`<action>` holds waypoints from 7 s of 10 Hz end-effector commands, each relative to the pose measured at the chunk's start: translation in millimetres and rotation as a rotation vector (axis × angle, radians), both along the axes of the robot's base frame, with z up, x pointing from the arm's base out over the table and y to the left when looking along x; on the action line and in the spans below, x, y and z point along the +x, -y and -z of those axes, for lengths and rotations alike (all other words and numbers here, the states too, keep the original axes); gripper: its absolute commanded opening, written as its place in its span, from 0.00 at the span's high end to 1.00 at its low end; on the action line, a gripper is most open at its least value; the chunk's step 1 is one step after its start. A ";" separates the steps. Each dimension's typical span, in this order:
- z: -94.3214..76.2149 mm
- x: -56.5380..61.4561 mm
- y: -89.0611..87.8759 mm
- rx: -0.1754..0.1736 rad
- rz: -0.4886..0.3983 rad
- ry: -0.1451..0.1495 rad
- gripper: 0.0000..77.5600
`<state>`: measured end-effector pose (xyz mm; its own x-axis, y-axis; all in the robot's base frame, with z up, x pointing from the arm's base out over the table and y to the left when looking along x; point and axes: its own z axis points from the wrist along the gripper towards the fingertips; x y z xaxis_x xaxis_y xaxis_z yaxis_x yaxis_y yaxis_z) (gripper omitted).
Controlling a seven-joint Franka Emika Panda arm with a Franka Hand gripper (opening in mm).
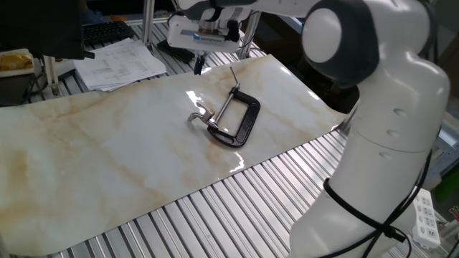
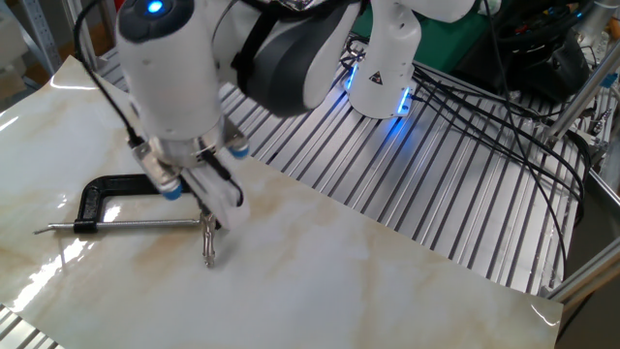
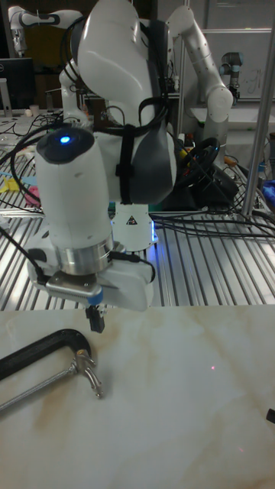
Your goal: Turn on the water tap
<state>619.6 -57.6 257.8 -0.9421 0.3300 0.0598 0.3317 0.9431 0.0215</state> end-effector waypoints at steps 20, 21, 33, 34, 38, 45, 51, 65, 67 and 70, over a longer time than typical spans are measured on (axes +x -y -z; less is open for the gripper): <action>123.2 42.1 26.7 0.044 -0.116 0.099 1.00; 126.1 38.3 28.3 0.046 -0.113 0.099 1.00; 136.9 35.5 28.7 0.049 -0.099 0.099 1.00; 136.9 35.5 28.7 0.049 -0.103 0.100 1.00; 136.9 35.5 28.7 0.048 -0.117 0.099 1.00; 146.0 -1.9 18.6 0.047 -0.134 0.107 1.00; 145.6 -18.8 17.7 0.052 -0.125 0.109 1.00; 160.9 -76.4 15.7 0.089 -0.065 0.130 1.00; 161.7 -81.6 16.3 0.088 -0.071 0.130 1.00; 162.0 -84.4 16.0 0.075 -0.081 0.128 1.00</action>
<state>535.1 -73.0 95.0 -0.9664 0.2541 -0.0373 0.2471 0.9595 0.1354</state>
